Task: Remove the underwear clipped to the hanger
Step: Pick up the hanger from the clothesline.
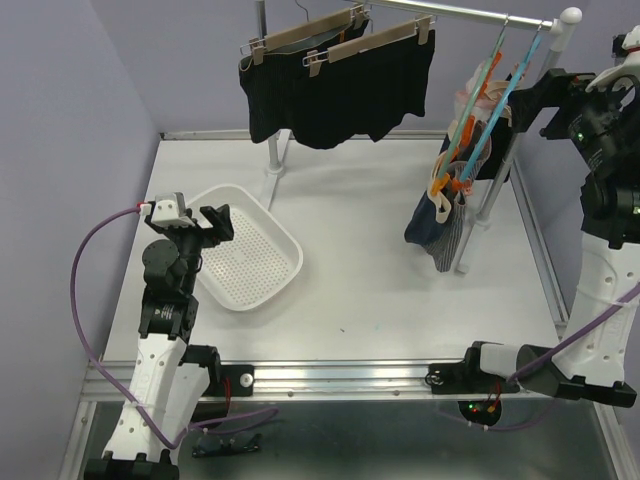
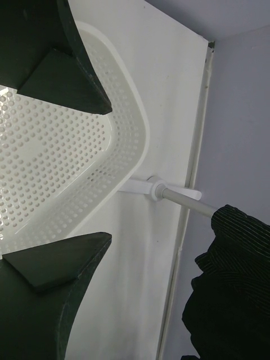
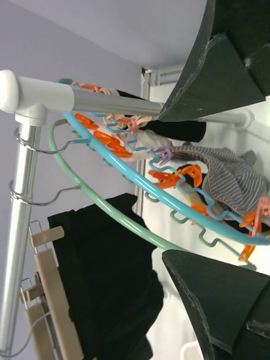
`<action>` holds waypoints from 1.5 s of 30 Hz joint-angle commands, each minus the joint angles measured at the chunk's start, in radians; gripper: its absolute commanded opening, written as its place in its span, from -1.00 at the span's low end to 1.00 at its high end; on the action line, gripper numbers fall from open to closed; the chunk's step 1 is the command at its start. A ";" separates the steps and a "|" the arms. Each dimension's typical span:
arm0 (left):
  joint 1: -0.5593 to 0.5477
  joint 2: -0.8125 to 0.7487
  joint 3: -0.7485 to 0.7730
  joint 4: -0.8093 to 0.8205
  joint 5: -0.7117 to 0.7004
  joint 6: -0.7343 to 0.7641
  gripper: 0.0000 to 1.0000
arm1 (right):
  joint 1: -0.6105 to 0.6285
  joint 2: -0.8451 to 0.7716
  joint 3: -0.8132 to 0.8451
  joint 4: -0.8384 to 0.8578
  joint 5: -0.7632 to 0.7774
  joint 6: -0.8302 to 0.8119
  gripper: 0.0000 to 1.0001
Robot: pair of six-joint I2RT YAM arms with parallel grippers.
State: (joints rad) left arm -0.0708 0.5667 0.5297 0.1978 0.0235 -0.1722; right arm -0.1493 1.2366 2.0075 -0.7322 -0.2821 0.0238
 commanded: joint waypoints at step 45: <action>0.002 0.033 0.019 0.055 0.084 -0.012 0.94 | -0.007 0.258 0.066 0.037 -0.112 0.297 0.71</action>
State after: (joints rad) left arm -0.0708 0.5991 0.5297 0.1982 0.0902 -0.1841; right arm -0.1677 1.4967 2.0281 -0.7334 -0.3439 0.2924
